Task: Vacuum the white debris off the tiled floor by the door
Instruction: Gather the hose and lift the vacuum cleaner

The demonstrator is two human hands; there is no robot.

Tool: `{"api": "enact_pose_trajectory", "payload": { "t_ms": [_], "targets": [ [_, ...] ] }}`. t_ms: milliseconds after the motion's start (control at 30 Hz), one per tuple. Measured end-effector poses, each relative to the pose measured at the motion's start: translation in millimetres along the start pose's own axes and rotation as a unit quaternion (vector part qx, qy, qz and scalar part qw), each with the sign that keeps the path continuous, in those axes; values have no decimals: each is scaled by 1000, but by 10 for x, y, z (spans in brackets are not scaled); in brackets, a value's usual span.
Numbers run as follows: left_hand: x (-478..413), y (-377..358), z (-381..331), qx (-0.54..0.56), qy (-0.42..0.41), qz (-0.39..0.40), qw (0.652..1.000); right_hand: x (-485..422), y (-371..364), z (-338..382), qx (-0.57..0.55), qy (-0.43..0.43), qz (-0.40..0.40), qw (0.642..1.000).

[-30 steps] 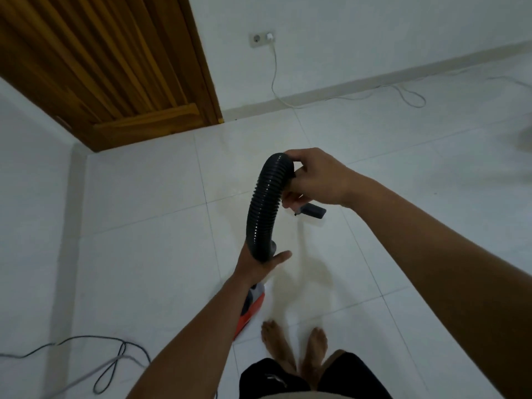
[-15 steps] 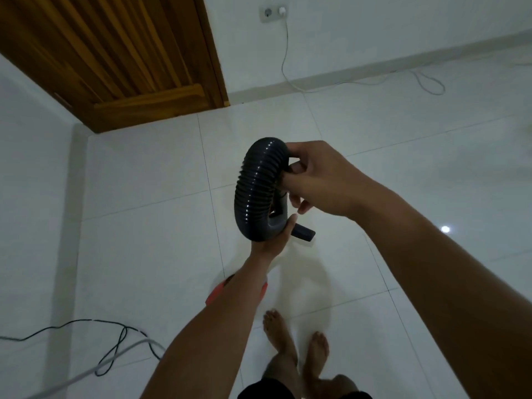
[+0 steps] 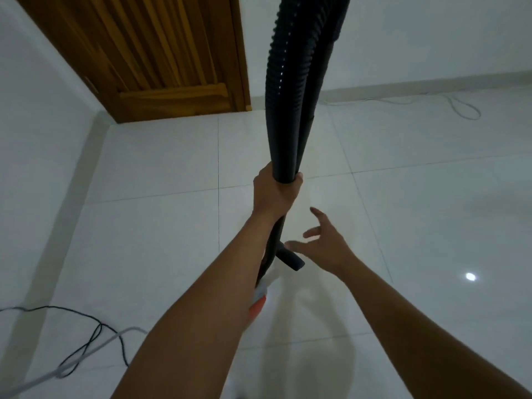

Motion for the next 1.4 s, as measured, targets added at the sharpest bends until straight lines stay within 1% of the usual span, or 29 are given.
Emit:
{"api": "enact_pose_trajectory", "payload": {
  "t_ms": [100, 233, 300, 367, 433, 467, 533, 600, 667, 700, 767, 867, 900, 967, 1000, 1067, 1100, 1167, 1200, 1233, 1267, 1300, 1400],
  "targets": [
    [-47, -53, 33, 7, -40, -9, 999, -528, -425, -338, 18, 13, -2, 1000],
    [-134, -108, 134, 12, -91, 6, 996, -1306, -829, -572, -20, 29, -81, 996],
    [-186, -80, 194, 43, -100, -1, 994, -1572, -1008, -669, -46, 62, -117, 990],
    [-228, -43, 300, 99, -115, -11, 988, -1722, -1132, -735, -68, 106, -165, 978],
    [-225, -77, 534, 162, -148, 15, 976, -1813, -1187, -790, -84, 148, -196, 966],
    [-197, -123, 715, 175, -161, 36, 971, -1842, -1210, -804, -91, 169, -206, 960],
    [-104, -253, 1114, 155, -157, 58, 974, -1880, -1283, -822, -105, 210, -212, 949],
    [-44, -383, 1406, 148, -155, 38, 976, -1891, -1388, -884, -126, 248, -209, 937],
    [-19, -435, 1503, 163, -174, 11, 971, -1892, -1499, -1011, -142, 279, -219, 924],
    [-1, -434, 1507, 169, -177, 9, 970, -1899, -1551, -1089, -145, 289, -223, 920],
    [54, -403, 1516, 180, -170, 12, 969, -1892, -1656, -1240, -141, 285, -222, 922],
    [246, -325, 1589, 182, -150, 26, 972, -1804, -1750, -1323, -127, 255, -224, 932],
    [333, -275, 1620, 176, -154, 40, 971, -1769, -1758, -1318, -127, 246, -228, 933],
    [540, -151, 1770, 158, -160, 96, 970, -1691, -1775, -1309, -124, 239, -240, 933],
    [650, -98, 1936, 138, -144, 125, 972, -1652, -1795, -1302, -121, 241, -243, 932],
    [822, -8, 2496, 103, -61, 157, 980, -1615, -1863, -1299, -127, 256, -243, 927],
    [897, 35, 2885, 92, -6, 149, 985, -1604, -1901, -1309, -132, 262, -245, 924],
    [1107, 123, 3701, 22, 121, 92, 988, -1586, -1962, -1300, -141, 264, -249, 921],
    [1246, 162, 4102, -37, 197, 64, 978, -1575, -1990, -1290, -145, 263, -248, 921],
    [1383, 188, 4425, -89, 267, 50, 958, -1572, -2017, -1270, -151, 264, -247, 920],
    [1505, 193, 4672, -118, 317, 51, 939, -1580, -2042, -1259, -155, 267, -246, 919],
    [1600, 179, 4841, -126, 340, 59, 930, -1592, -2064, -1256, -158, 267, -245, 918],
    [1703, 147, 4891, -115, 329, 80, 934, -1599, -2141, -1265, -163, 268, -243, 918]
  ]
}}
Point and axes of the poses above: each hand's wrist, its own x-axis away from the middle knuckle, its own y-axis out of the back of the hand, z = x × y, the point moved 2 cm from there along -x, towards the middle knuckle
